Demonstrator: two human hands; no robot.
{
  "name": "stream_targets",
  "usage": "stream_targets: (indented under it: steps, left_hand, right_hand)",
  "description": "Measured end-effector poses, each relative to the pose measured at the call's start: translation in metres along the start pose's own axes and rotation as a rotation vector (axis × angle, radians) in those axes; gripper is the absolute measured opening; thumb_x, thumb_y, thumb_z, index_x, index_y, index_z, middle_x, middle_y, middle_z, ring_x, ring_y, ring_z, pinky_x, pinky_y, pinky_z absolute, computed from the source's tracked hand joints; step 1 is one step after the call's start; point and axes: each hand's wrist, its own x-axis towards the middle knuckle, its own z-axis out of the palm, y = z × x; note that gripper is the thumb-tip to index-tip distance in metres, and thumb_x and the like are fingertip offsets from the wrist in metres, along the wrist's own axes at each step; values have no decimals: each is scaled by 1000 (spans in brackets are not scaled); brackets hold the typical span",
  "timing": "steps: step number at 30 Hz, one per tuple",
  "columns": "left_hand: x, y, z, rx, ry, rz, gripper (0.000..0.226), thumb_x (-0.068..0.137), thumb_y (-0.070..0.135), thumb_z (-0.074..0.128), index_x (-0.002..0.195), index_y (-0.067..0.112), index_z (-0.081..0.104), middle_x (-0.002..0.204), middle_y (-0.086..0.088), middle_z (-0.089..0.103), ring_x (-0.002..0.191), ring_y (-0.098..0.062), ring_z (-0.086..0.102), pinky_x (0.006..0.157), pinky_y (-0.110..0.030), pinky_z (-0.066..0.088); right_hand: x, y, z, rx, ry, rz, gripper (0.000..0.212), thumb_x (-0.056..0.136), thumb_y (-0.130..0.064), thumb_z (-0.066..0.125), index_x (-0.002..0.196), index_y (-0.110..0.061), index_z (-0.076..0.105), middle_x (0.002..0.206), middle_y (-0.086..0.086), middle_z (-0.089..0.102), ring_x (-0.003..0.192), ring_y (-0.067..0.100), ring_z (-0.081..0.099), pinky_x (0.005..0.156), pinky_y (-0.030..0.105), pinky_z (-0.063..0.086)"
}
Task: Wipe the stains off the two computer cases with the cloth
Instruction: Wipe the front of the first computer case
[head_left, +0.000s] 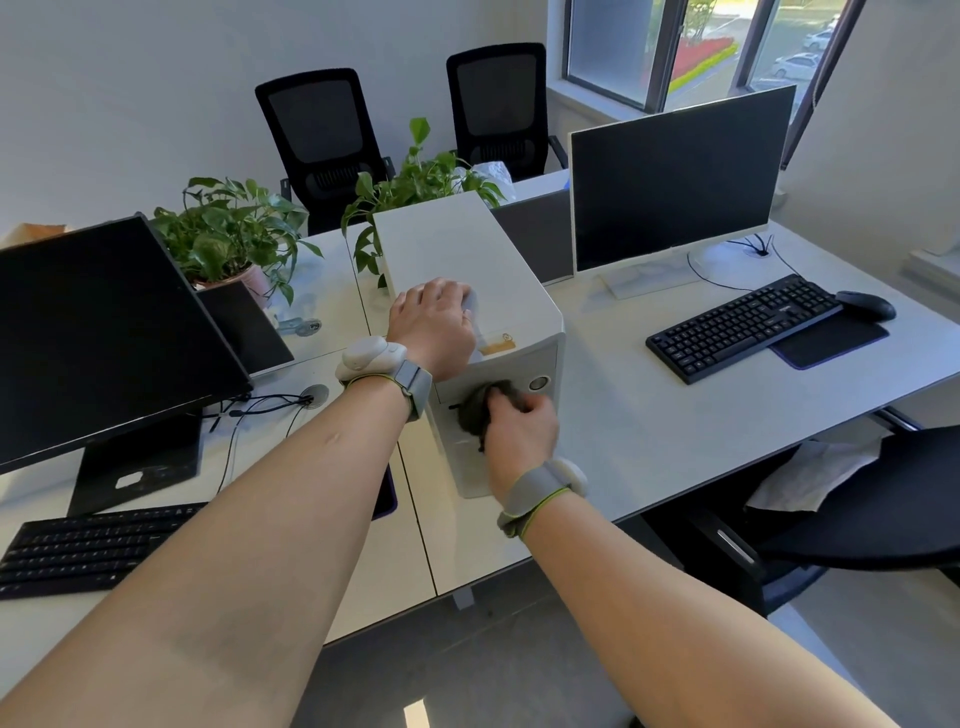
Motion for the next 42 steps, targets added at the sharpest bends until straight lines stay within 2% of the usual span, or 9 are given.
stream_targets:
  steps: [5,8,11,15,21,26,32,37,42]
  left_hand:
    - [1,-1,0,1,3,-2,41,106,28,33,146,25,43,160,0,35,148,-25,27,124,-41,14]
    - [1,-1,0,3,3,-4,41,106,28,34,146,25,43,160,0,35,147,-25,27,124,-41,14]
    - [2,0,0,2,8,-5,41,106,28,34,146,24,44,159,0,36,147,-25,28,124,-41,15]
    - [1,0,-1,4,-1,-3,41,106,28,34,146,24,43,160,0,35,148,-25,27,124,-41,14]
    - [2,-1,0,5,5,7,42,106,28,34,146,25,44,159,0,36,147,-25,28,124,-41,15]
    - [2,-1,0,10,6,5,41,106,27,34,145,24,44,157,0,38,146,-25,29,123,-40,16]
    - [1,-1,0,11,4,5,40,106,28,35,145,25,44,158,0,37,146,-25,29,123,-40,16]
    - [2,-2,1,10,7,5,40,106,27,34,145,24,45,157,-1,38,145,-26,30,123,-41,16]
    - [-1,-1,3,25,37,18,40,106,27,35,144,23,46,155,-1,40,143,-27,32,123,-41,17]
  right_hand:
    - [28,-27,-16,292,236,5,24,90,-36,71,98,-22,53,101,8,67,86,28,70,76,49,63]
    - [7,-25,-11,196,106,-82,29,81,-35,69,98,-29,47,111,4,59,97,26,63,90,52,56]
    - [-12,-5,-6,-84,-71,-230,47,81,-13,72,120,-19,46,122,0,47,97,16,53,85,33,47]
    - [-2,8,-11,-260,-186,-216,34,80,-17,78,105,-20,54,99,-1,65,89,21,63,76,37,53]
    - [24,5,-49,132,59,-77,17,76,-6,71,88,-12,61,81,11,63,66,24,57,50,30,50]
    - [39,8,-40,91,79,-43,23,79,-6,70,93,-18,57,90,7,64,72,26,65,66,41,64]
    - [33,23,-23,-122,-182,125,24,76,-1,77,86,-18,64,92,14,69,82,35,69,67,50,64]
    - [44,19,-41,-41,158,-64,19,72,-10,73,86,-16,62,78,2,65,71,25,59,65,36,53]
    - [46,21,-27,-495,-144,-38,15,70,-14,76,81,-16,65,78,7,69,79,33,68,76,44,60]
